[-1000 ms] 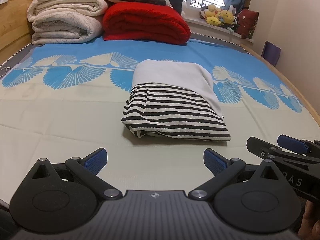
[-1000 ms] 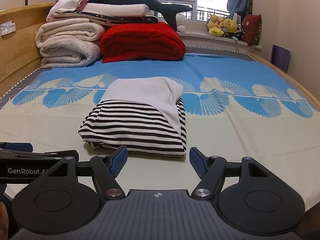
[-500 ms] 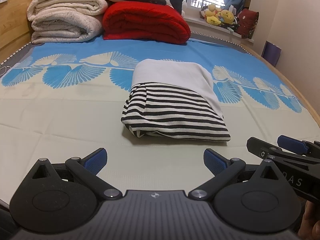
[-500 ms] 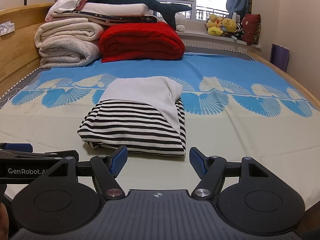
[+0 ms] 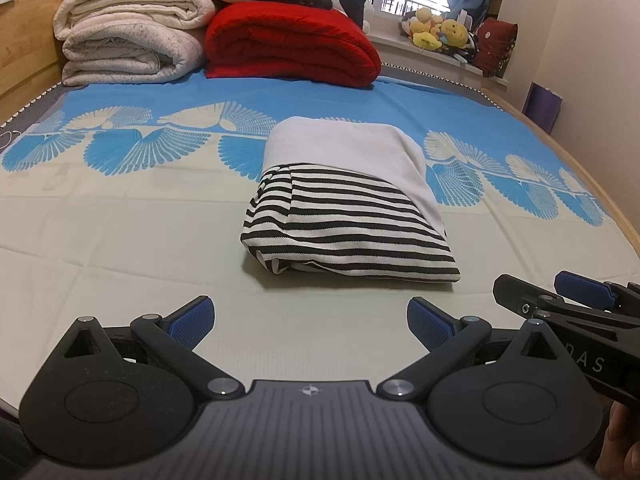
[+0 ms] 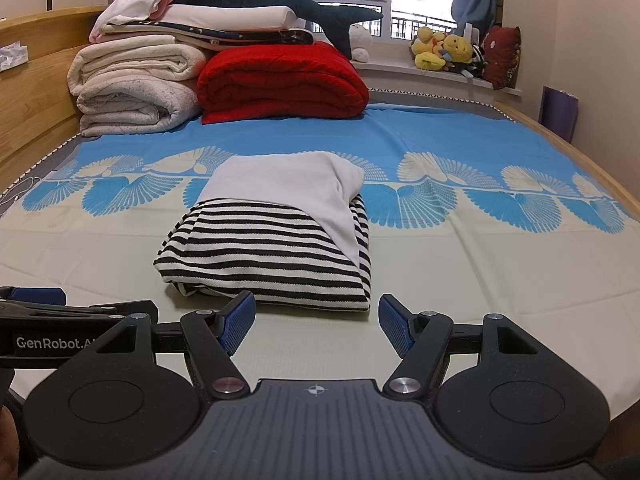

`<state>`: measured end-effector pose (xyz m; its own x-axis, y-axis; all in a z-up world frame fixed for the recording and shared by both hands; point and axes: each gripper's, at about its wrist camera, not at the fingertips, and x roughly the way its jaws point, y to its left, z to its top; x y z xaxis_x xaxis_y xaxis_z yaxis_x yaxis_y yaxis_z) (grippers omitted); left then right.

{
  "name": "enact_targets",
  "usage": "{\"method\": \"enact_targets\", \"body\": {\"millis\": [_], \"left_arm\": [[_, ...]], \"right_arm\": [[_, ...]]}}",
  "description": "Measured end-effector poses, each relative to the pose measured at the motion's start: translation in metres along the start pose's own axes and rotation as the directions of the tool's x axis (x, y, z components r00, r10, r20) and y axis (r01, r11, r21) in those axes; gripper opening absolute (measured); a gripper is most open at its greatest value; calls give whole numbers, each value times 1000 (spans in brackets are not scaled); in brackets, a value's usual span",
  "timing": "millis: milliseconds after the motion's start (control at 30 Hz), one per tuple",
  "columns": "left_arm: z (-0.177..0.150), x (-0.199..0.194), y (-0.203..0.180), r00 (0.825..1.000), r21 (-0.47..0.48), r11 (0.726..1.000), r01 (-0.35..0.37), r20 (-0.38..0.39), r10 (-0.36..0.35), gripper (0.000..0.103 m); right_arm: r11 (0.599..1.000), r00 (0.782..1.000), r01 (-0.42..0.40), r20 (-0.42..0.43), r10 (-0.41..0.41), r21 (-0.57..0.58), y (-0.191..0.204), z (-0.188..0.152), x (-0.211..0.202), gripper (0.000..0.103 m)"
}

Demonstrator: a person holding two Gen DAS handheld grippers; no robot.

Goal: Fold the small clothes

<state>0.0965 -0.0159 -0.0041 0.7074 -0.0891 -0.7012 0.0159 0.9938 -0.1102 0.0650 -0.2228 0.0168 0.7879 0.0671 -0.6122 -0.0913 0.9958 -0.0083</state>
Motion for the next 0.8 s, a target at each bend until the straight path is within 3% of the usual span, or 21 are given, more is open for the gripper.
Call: {"method": "enact_targets", "body": {"millis": [800], "left_arm": [[-3,3,-3,1000,-9,1000,2,-9,-3,103]], "right_arm": [[1000,1000,1,-5,-1,1,-1,-2,-1,70]]}}
